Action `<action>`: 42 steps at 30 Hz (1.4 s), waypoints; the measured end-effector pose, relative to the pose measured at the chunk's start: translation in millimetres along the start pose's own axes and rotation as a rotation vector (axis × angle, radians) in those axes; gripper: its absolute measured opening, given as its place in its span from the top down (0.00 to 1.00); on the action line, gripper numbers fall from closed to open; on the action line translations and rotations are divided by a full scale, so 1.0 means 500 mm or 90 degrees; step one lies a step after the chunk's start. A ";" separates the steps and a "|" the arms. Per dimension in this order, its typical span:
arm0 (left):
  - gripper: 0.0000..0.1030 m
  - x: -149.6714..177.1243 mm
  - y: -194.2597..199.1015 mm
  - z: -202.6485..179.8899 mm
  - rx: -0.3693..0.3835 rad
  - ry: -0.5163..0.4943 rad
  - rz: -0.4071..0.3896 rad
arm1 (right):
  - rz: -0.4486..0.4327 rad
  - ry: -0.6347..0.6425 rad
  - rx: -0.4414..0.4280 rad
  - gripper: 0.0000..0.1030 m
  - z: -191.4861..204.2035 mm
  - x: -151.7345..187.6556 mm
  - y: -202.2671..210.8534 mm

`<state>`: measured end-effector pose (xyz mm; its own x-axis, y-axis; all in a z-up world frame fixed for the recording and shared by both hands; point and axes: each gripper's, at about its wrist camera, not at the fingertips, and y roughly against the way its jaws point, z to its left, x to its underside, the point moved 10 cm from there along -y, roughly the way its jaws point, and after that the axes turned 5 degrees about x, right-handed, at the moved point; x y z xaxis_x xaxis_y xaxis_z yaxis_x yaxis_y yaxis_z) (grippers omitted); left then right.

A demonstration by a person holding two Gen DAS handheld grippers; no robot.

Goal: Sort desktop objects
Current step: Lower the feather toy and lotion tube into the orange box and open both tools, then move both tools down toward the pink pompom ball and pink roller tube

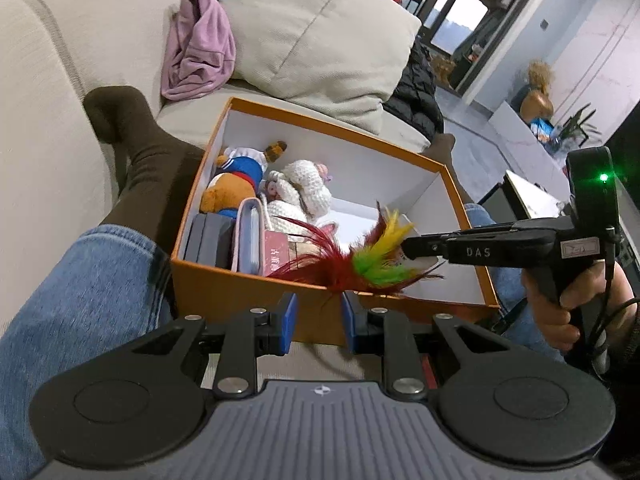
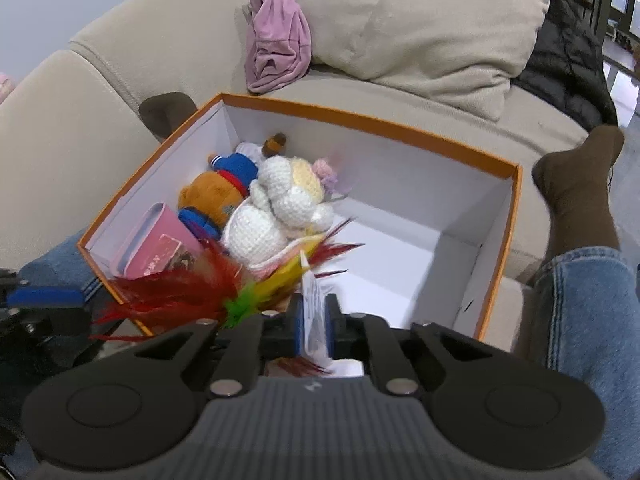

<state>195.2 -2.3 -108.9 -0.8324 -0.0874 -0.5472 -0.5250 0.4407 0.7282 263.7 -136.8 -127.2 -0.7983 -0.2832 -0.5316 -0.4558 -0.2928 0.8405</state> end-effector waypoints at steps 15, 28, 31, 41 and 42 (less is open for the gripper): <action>0.74 0.033 0.019 -0.006 0.029 0.022 -0.012 | 0.044 0.004 0.069 0.99 -0.063 0.054 0.086; 0.74 0.044 0.016 -0.015 0.041 0.018 -0.007 | 0.111 0.013 0.085 0.99 -0.064 0.073 0.066; 0.74 0.050 0.011 -0.012 0.040 0.019 0.001 | 0.110 0.017 0.084 0.99 -0.060 0.079 0.070; 0.74 0.058 0.008 -0.026 0.039 0.007 0.013 | 0.071 0.022 0.032 0.99 0.002 0.029 0.058; 0.74 0.059 0.009 -0.024 0.036 0.009 0.013 | 0.070 0.020 0.028 0.99 0.006 0.025 0.054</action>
<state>166.3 -13.3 -116.7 -0.8455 -0.0898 -0.5264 -0.4970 0.4926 0.7144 240.2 -145.3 -110.6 -0.8320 -0.3406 -0.4379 -0.3834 -0.2174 0.8976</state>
